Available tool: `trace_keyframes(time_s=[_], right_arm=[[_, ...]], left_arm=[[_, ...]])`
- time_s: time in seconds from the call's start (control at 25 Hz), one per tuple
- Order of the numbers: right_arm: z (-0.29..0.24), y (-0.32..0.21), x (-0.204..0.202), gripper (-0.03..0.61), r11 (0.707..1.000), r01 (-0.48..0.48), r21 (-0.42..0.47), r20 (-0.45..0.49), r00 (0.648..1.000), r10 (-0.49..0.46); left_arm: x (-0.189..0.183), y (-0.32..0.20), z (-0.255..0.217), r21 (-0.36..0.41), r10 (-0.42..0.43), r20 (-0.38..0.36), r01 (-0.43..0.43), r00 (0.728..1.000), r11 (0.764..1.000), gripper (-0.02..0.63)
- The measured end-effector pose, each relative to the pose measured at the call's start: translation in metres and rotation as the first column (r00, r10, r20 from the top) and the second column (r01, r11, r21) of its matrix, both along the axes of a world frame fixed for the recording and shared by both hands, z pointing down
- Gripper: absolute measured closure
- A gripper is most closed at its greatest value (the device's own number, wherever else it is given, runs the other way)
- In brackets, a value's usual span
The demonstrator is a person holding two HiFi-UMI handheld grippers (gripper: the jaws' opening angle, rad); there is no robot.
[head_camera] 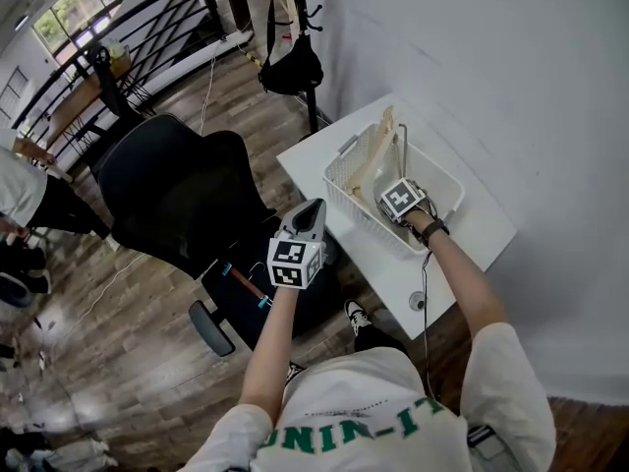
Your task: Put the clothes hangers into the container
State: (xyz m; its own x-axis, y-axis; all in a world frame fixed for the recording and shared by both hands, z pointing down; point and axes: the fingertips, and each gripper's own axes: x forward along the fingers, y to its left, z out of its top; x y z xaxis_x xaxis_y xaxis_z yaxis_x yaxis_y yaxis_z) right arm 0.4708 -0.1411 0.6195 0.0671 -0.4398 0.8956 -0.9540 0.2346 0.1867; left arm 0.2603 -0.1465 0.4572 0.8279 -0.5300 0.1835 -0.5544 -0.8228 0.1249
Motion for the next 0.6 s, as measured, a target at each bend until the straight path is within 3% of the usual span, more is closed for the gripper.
trace_keyframes(time_s=[0.16, 0.28, 0.6], right_arm=[[-0.044, -0.008, -0.011, 0.238, 0.997, 0.017, 0.081, -0.021, 1.000, -0.015], [-0.068, -0.020, -0.048, 0.238, 0.985, 0.094, 0.147, 0.040, 0.994, -0.101], [-0.119, -0.050, -0.134, 0.238, 0.932, 0.230, 0.280, 0.069, 0.964, -0.259]], left_arm=[[-0.015, -0.001, -0.001, -0.001, -0.024, -0.002, 0.024, 1.000, 1.000, 0.603], [-0.031, -0.005, -0.005, 0.003, -0.050, -0.007, 0.050, 0.999, 0.999, 0.603], [-0.096, -0.011, -0.018, 0.017, -0.160, -0.004, 0.160, 0.987, 0.987, 0.603]])
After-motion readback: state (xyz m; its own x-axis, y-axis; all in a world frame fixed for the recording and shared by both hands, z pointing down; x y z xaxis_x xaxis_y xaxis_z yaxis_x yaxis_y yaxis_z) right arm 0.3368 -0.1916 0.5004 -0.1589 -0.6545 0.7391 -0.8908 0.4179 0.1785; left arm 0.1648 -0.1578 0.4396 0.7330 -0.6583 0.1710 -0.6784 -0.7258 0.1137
